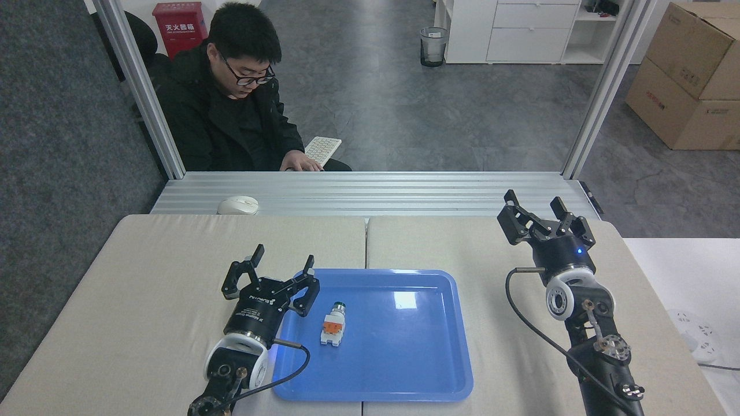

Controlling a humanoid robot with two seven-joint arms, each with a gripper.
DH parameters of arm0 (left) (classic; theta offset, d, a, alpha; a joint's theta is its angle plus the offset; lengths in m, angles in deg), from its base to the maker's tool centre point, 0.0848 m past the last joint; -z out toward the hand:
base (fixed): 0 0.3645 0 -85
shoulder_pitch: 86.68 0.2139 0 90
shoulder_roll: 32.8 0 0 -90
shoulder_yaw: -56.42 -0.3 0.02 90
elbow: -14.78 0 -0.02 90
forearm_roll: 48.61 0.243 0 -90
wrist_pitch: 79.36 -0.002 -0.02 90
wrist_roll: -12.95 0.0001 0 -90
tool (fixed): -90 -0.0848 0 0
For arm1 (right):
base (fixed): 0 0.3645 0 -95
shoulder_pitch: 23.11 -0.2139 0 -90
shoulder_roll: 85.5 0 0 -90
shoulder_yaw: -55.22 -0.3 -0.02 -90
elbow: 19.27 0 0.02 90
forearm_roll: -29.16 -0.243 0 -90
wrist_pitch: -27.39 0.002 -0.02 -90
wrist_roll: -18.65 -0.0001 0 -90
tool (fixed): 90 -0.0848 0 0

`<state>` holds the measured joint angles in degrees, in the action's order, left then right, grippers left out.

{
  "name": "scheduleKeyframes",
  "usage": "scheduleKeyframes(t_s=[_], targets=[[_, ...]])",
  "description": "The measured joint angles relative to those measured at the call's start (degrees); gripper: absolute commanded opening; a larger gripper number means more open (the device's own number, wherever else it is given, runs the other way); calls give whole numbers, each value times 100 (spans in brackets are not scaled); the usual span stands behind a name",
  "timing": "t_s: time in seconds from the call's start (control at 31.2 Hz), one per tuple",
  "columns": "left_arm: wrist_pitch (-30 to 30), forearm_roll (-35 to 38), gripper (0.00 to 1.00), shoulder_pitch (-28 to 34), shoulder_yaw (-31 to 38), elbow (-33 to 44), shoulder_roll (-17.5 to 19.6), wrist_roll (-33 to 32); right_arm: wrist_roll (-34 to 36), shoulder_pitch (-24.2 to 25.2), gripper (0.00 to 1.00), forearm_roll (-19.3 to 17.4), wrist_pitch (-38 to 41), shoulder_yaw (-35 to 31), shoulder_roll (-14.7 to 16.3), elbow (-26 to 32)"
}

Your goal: Pick up switch part and place in tray

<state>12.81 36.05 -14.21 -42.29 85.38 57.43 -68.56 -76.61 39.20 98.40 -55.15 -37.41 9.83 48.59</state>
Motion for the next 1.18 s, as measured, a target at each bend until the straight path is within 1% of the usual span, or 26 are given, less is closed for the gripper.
scheduleKeyframes(t_s=[0.13, 0.35, 0.67, 1.18], targets=[[-180, -151, 99, -70, 189, -160, 100, 9, 0, 0, 100, 1, 0, 0, 0, 0], [-277, -287, 99, -141, 411, -353, 232, 9, 0, 0, 100, 1, 0, 0, 1, 0], [-288, -355, 99, -389, 611, -513, 352, 6, 0, 0, 100, 2, 0, 0, 2, 0], [-205, -367, 99, -829, 769, -627, 445, -10, -1, 0, 100, 2, 0, 0, 3, 0]])
